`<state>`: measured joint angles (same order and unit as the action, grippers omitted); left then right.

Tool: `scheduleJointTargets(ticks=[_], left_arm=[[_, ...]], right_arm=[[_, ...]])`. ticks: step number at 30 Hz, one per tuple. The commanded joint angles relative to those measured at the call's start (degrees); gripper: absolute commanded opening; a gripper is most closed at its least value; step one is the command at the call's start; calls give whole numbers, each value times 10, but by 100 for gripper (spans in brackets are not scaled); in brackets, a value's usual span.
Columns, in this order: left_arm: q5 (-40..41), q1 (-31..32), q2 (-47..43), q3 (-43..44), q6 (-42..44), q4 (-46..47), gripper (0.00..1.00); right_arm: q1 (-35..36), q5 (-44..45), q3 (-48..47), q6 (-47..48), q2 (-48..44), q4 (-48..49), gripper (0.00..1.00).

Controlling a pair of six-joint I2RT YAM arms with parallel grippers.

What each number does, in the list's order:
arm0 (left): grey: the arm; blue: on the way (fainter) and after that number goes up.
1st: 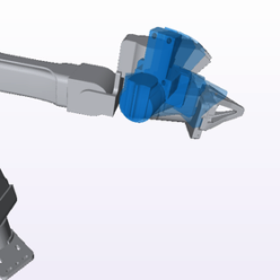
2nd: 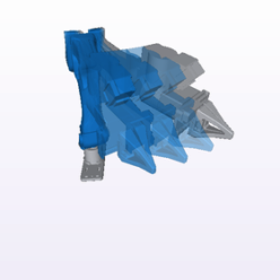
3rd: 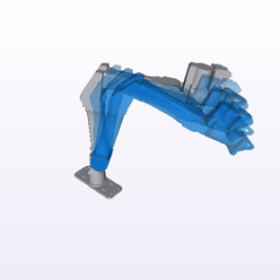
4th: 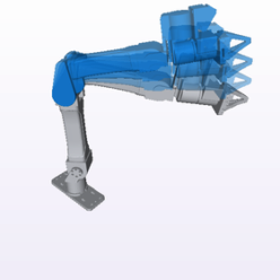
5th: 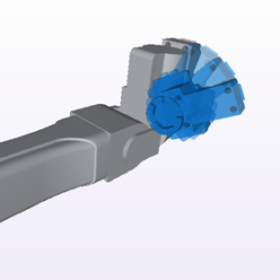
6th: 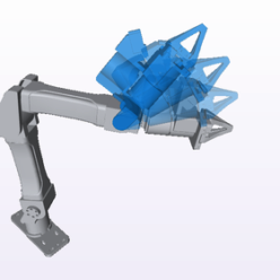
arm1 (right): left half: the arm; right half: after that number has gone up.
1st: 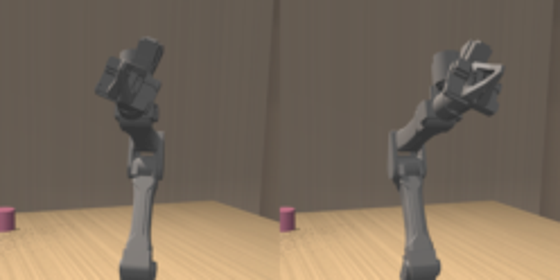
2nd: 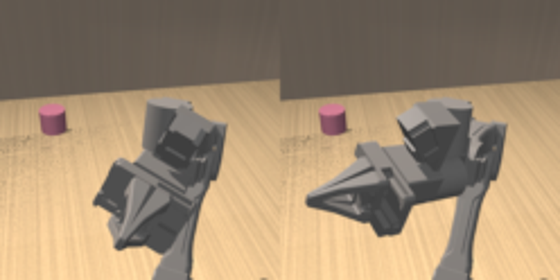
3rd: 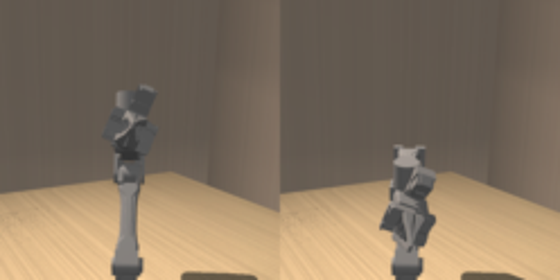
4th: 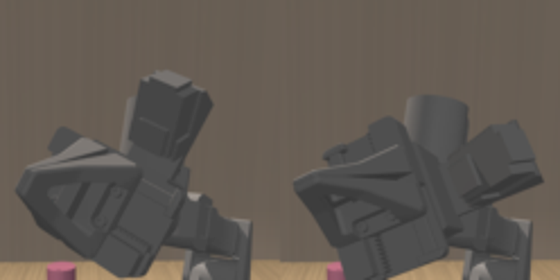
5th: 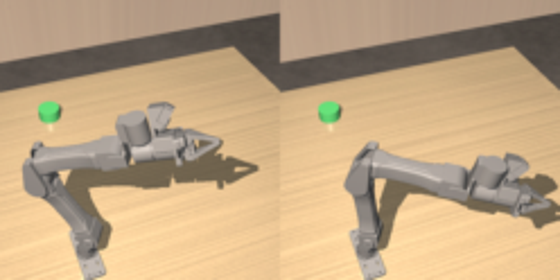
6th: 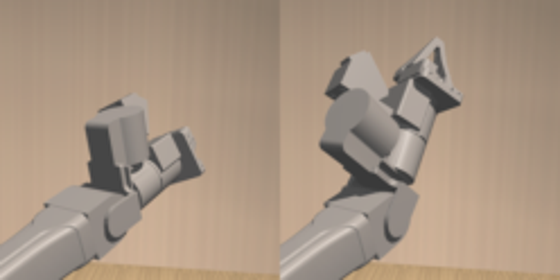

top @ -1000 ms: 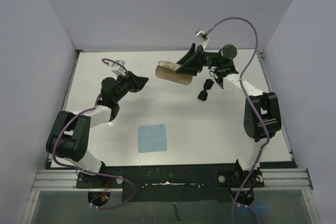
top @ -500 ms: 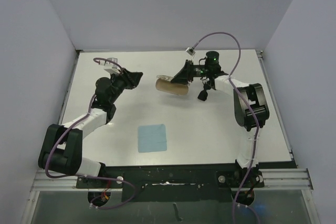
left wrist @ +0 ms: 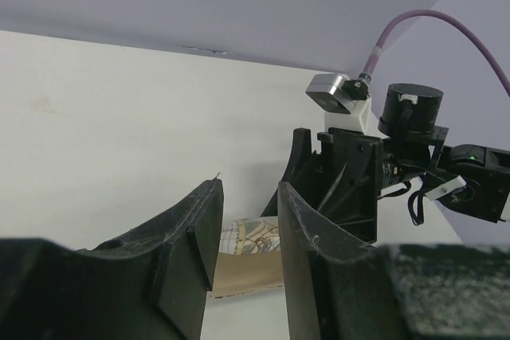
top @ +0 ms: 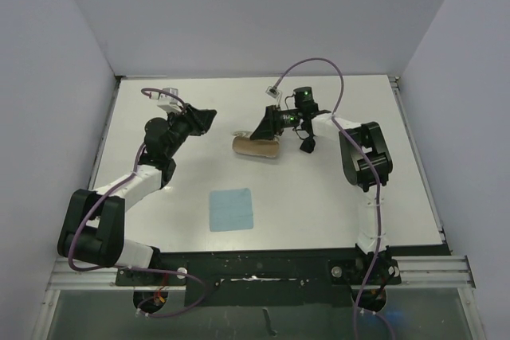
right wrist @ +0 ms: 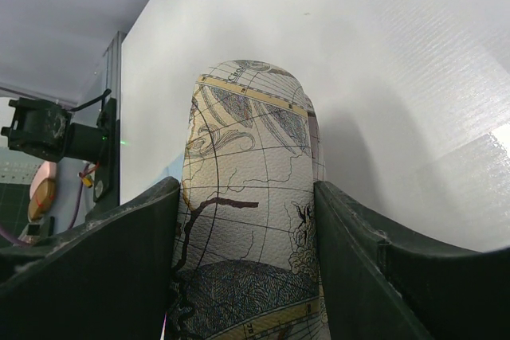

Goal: Organize the sunglasses
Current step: Place the sunglasses case at the center of the board.

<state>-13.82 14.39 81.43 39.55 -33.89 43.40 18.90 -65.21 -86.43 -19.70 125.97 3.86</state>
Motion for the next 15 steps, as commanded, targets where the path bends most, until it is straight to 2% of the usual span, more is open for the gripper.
scheduleJointTargets(ticks=[1,15], left_arm=[[-9,-2,-6,0,-4,21,33],[-17,-2,0,3,-7,22,33]], right_arm=[[10,0,-43,42,8,-41,2],[21,6,-101,74,61,-101,5]])
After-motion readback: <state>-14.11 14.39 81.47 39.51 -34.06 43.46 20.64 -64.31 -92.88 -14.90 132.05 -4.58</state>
